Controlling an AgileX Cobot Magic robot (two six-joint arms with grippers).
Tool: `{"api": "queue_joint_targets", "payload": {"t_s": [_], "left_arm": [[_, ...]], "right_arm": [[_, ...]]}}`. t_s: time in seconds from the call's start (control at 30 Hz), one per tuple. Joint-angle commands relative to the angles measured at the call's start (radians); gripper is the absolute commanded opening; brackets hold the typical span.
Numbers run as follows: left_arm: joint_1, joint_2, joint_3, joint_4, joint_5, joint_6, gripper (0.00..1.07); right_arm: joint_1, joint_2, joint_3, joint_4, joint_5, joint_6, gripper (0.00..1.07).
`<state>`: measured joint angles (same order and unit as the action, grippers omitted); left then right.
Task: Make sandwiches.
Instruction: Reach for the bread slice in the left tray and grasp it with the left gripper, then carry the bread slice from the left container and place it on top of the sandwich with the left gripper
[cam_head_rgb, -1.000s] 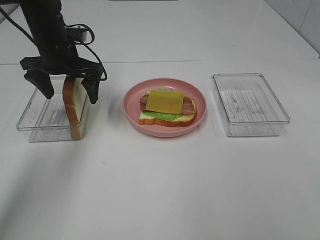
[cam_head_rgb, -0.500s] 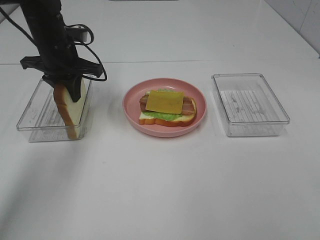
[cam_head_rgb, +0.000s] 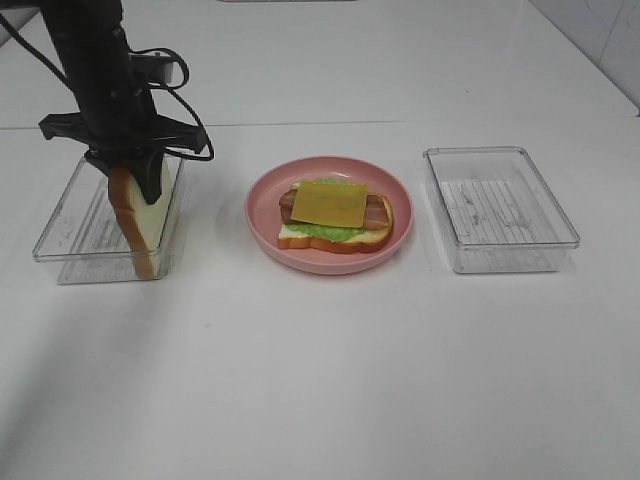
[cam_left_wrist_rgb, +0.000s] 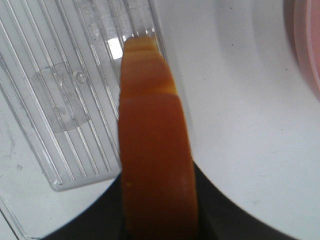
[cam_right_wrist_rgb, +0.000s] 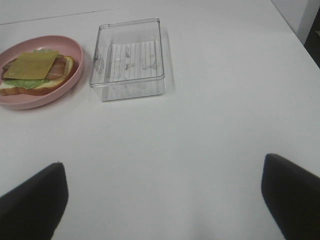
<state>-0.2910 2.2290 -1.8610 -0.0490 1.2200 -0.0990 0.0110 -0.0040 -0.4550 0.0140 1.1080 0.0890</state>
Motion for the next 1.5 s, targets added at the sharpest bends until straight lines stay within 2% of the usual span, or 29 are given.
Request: {"api": "queue_joint_targets", "payload": {"t_s": [0.03,0.23,0.4,0.57,0.83,1.07,1.13,1.17,1.23,1.27,1.3,1.33,1.4,1.43,1.5], "left_arm": [[-0.001,0.003,0.006,-0.005,0.101,-0.019,0.00],[-0.001,-0.011,0.005,-0.005,0.101,-0.028,0.00],[-0.001,-0.097,0.002,0.022,0.101,-0.091,0.00],[-0.001,-0.189,0.002,0.072,0.099,-0.122,0.00],[-0.001,-0.304,0.002,0.075,0.099,-0.122,0.00],[-0.001,-0.341,0.002,0.056,0.097,-0.120,0.00],[-0.001,-0.341,0.002,-0.022,0.089,-0.087,0.00],[-0.001,-0.341,0.002,-0.022,0.089,-0.087,0.00],[-0.001,-0.341,0.002,-0.115,0.052,-0.051,0.00],[-0.001,-0.341,0.002,-0.115,0.052,-0.051,0.00],[-0.001,-0.341,0.002,-0.183,0.019,-0.031,0.00],[-0.001,-0.341,0.002,-0.183,0.019,-0.031,0.00],[-0.001,-0.341,0.002,-0.277,-0.043,0.006,0.00],[-0.001,-0.341,0.002,-0.277,-0.043,0.006,0.00],[-0.001,-0.331,0.002,-0.390,-0.099,0.054,0.00]], "right_arm": [[-0.005,-0.031,0.001,0.003,-0.009,-0.004,0.98],[-0.005,-0.031,0.001,0.003,-0.009,-0.004,0.98],[-0.005,-0.031,0.001,0.003,-0.009,-0.004,0.98],[-0.005,-0.031,0.001,0.003,-0.009,-0.004,0.98],[-0.005,-0.031,0.001,0.003,-0.009,-0.004,0.98],[-0.005,-0.031,0.001,0.003,-0.009,-0.004,0.98],[-0.005,-0.031,0.001,0.003,-0.009,-0.004,0.98],[-0.005,-0.031,0.001,0.003,-0.009,-0.004,0.98],[-0.005,-0.031,0.001,0.003,-0.009,-0.004,0.98],[-0.005,-0.031,0.001,0.003,-0.009,-0.004,0.98],[-0.005,-0.031,0.001,0.003,-0.009,-0.004,0.98],[-0.005,-0.031,0.001,0.003,-0.009,-0.004,0.98],[-0.005,-0.031,0.001,0.003,-0.009,-0.004,0.98],[-0.005,-0.031,0.001,0.003,-0.009,-0.004,0.98],[-0.005,-0.031,0.001,0.003,-0.009,-0.004,0.98]]}}
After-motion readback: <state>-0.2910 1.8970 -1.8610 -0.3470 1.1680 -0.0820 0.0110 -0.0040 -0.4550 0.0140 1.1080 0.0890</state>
